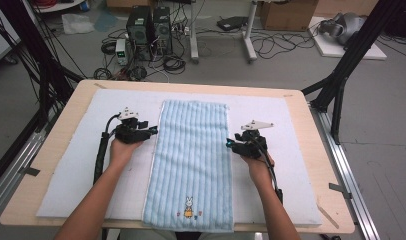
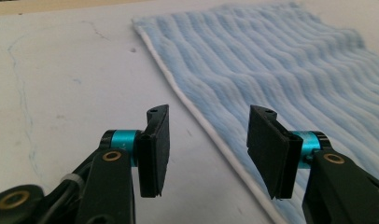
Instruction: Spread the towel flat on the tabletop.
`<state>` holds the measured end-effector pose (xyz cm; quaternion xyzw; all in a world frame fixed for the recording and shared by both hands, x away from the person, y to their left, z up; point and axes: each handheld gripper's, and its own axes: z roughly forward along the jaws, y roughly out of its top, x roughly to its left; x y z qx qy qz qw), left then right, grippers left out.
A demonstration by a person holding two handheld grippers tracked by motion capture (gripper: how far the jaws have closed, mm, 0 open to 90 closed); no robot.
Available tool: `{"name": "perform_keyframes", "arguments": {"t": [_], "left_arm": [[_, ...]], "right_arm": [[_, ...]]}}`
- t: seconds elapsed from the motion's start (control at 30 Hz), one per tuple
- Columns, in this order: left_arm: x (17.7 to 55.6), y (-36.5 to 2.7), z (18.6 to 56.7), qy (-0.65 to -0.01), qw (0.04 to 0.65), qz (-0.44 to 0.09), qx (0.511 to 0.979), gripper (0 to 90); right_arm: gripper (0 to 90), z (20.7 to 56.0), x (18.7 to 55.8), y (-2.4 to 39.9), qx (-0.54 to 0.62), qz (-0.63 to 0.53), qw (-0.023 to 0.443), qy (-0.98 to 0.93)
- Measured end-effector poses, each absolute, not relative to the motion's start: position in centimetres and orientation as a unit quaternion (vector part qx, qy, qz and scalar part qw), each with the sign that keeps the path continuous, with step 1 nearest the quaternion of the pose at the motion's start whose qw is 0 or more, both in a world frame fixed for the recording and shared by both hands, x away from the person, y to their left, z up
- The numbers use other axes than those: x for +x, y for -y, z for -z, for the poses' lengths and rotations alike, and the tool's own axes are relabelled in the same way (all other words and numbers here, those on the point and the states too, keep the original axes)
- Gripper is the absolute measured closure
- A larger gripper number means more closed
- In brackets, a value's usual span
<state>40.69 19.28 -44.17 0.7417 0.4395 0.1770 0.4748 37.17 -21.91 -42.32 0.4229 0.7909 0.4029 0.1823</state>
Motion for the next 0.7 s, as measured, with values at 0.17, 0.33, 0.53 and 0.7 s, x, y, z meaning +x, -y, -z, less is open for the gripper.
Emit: {"name": "perform_keyframes", "arguments": {"t": [0.17,0.33,0.53,0.7], "left_arm": [[37.7,-19.7,43.9,-0.42,0.48,-0.159,0.754,49.3],[34.9,-19.6,44.0,-0.407,0.488,-0.155,0.756,47.4],[32.9,-19.5,44.5,-0.405,0.487,-0.145,0.76,43.9],[31.7,-19.2,44.4,-0.393,0.49,-0.144,0.765,43.0]], "right_arm": [[56.9,42.6,34.4,22.3,0.418,-0.409,0.166,-0.794],[56.8,43.8,31.6,21.4,0.398,-0.4,0.147,-0.812],[54.2,44.7,29.7,19.6,0.364,-0.365,0.167,-0.84],[45.1,44.5,28.5,20.1,0.347,-0.355,0.163,-0.852]]}}
